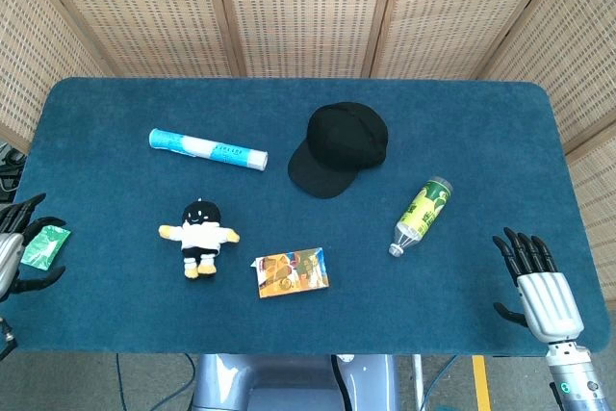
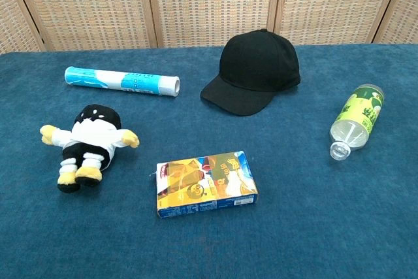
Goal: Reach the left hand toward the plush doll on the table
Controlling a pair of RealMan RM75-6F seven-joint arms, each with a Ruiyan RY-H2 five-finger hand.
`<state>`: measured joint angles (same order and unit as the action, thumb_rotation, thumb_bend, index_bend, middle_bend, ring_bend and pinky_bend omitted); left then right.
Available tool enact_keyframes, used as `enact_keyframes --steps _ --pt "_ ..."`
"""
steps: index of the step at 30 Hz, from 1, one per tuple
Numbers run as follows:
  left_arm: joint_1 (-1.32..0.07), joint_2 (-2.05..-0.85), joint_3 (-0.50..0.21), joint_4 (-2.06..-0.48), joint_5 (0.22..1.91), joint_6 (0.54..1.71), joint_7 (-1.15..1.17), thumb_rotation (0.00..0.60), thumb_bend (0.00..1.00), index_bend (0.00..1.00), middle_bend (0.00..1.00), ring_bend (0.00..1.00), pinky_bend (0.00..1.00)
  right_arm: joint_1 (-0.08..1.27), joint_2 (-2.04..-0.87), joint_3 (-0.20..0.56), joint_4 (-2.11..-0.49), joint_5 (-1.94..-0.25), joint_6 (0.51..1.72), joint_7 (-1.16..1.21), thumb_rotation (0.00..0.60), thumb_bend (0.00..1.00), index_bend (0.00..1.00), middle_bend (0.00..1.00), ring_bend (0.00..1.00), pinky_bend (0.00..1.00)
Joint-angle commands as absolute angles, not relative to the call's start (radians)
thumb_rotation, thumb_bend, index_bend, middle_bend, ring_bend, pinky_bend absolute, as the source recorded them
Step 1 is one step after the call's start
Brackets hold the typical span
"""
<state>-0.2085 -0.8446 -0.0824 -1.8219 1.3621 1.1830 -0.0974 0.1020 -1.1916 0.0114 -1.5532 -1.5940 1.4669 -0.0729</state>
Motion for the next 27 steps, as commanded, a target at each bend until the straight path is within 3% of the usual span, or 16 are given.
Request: enact_keyframes --steps 1,11,27 --pt "-0.296 -0.861 -0.121 -1.831 1.257 1.068 -0.043 0.600 0.28 0.30 0.00 0.00 0.00 0.102 -1.191 0.012 -1.552 -1.591 1.465 -0.068 0.600 0.07 0.05 0.00 0.00 0.12" --pt "-0.440 -0.989 -0.135 -1.795 1.013 0.912 0.168 0.600 0.30 0.32 0.00 0.00 0.00 0.108 -1.194 0.012 -1.542 -1.584 1.451 -0.045 0.600 0.07 0.05 0.00 0.00 0.12" --pt "-0.561 -1.162 -0.147 -1.718 0.773 0.915 0.333 0.600 0.34 0.36 0.00 0.00 0.00 0.116 -1.200 0.012 -1.523 -1.564 1.421 -0.009 0.600 0.07 0.05 0.00 0.00 0.12"
